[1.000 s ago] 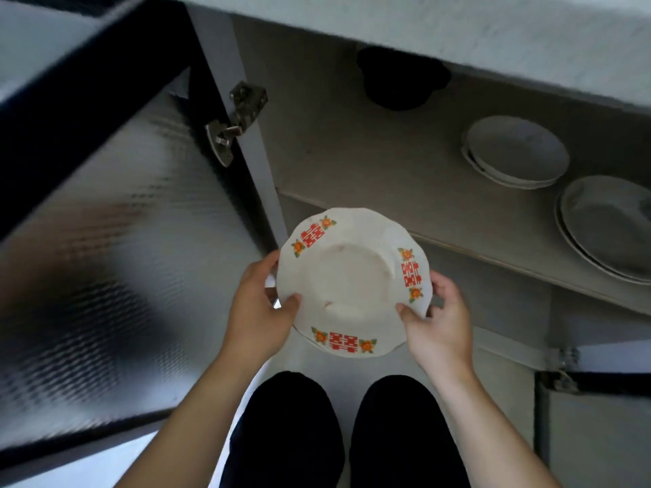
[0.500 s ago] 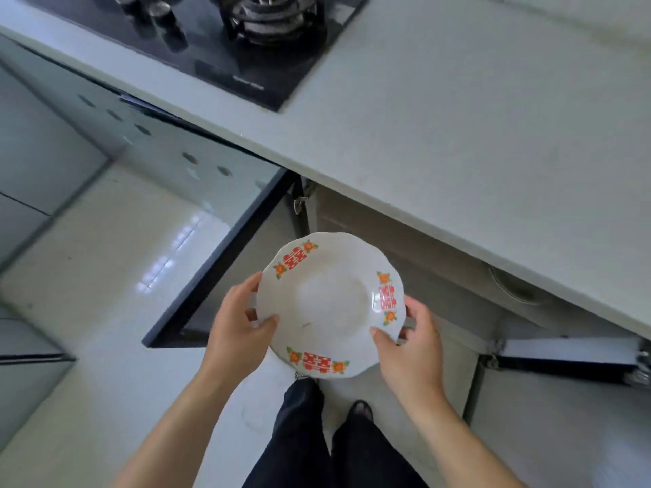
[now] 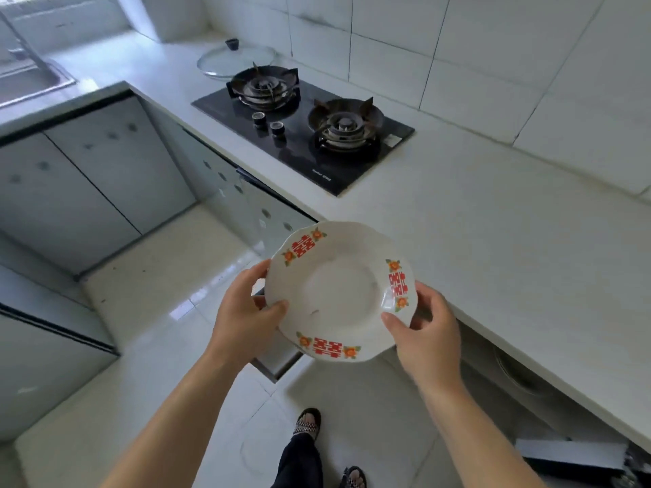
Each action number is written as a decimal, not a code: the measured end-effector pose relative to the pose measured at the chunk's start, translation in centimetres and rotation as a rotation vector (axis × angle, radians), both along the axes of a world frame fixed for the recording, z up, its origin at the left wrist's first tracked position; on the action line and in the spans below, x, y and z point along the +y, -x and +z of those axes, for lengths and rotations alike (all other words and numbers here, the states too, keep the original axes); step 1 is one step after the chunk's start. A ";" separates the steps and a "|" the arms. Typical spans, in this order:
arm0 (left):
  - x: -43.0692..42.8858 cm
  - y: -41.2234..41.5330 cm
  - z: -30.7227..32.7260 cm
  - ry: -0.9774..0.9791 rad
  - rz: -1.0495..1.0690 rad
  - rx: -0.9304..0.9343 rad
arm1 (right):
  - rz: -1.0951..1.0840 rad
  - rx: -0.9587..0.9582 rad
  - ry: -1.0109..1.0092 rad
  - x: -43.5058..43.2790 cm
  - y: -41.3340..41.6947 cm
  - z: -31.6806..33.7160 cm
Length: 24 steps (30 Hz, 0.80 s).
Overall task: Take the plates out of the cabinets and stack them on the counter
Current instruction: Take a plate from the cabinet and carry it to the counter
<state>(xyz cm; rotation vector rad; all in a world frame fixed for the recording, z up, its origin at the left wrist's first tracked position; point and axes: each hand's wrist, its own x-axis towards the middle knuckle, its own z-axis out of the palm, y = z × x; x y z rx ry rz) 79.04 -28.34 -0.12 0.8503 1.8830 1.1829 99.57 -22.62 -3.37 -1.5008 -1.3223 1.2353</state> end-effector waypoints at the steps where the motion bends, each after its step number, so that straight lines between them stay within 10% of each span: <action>1: -0.5 0.2 0.3 -0.009 0.032 -0.003 | 0.026 0.003 -0.019 0.1 0.3 0.4; 24: -11.1 16.8 6.2 -0.187 0.420 0.013 | 0.468 0.096 -0.123 -2.4 20.6 7.7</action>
